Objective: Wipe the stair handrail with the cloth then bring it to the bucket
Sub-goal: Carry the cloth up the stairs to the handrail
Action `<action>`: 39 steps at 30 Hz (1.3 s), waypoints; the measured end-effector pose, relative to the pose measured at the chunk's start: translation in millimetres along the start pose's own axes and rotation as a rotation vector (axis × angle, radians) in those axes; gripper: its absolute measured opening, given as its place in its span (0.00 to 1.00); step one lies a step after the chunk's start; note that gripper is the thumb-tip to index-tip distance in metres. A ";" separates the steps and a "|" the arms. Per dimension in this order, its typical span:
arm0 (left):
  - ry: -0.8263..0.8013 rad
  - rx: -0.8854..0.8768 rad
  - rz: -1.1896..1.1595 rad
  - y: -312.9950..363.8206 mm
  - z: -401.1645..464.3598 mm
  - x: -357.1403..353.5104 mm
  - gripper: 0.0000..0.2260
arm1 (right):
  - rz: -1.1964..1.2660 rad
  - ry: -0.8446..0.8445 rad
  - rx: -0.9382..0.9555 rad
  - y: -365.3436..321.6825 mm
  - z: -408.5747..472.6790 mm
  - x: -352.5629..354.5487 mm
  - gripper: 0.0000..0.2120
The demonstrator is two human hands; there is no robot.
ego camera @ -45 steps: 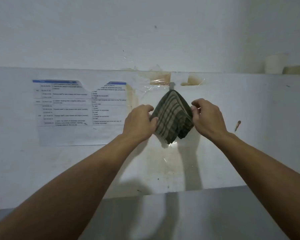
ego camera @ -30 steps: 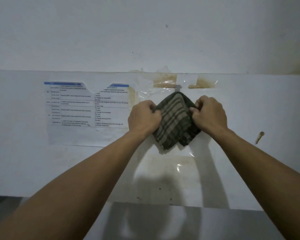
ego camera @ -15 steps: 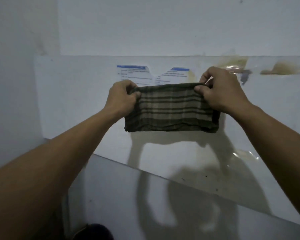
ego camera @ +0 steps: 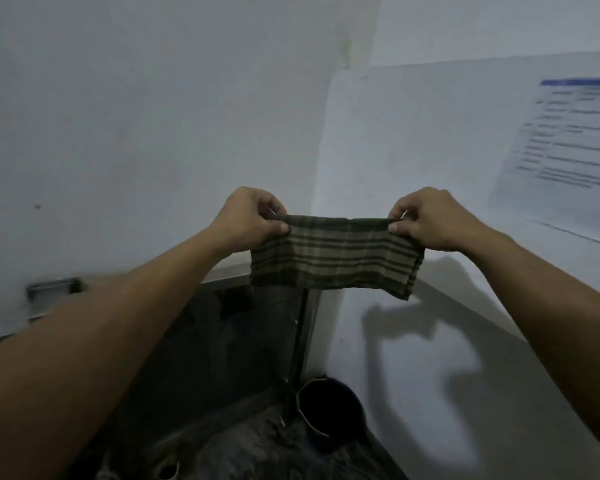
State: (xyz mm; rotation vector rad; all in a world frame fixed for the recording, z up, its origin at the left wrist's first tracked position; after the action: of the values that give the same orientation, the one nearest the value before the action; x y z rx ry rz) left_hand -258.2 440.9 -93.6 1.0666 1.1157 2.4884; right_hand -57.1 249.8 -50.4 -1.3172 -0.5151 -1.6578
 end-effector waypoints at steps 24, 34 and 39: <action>0.633 0.866 0.476 -174.3 -257.4 270.6 0.07 | 0.287 -0.485 1.042 -444.5 92.6 -256.0 0.01; 0.813 1.118 0.581 -159.8 -395.7 349.3 0.05 | 0.370 -0.637 1.349 -632.8 1.9 -286.3 0.06; 0.928 1.206 0.584 -144.5 -470.9 416.8 0.04 | 0.417 -0.659 1.464 -740.2 -57.5 -279.4 0.04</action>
State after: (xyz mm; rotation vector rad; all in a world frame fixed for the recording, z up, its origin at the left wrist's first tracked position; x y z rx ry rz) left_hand -896.1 464.8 -188.0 0.2621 3.2109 2.6745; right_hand -716.5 674.7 -167.9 -0.6550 -1.3607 -0.1684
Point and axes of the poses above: each hand's wrist, its own z-axis towards the middle knuckle, its own x-axis out of the back of the hand, y = z × x, the point moved 2 cm from there along z, towards the middle knuckle, and after that the axes turned 4 degrees about -x, right-handed, at the moved point
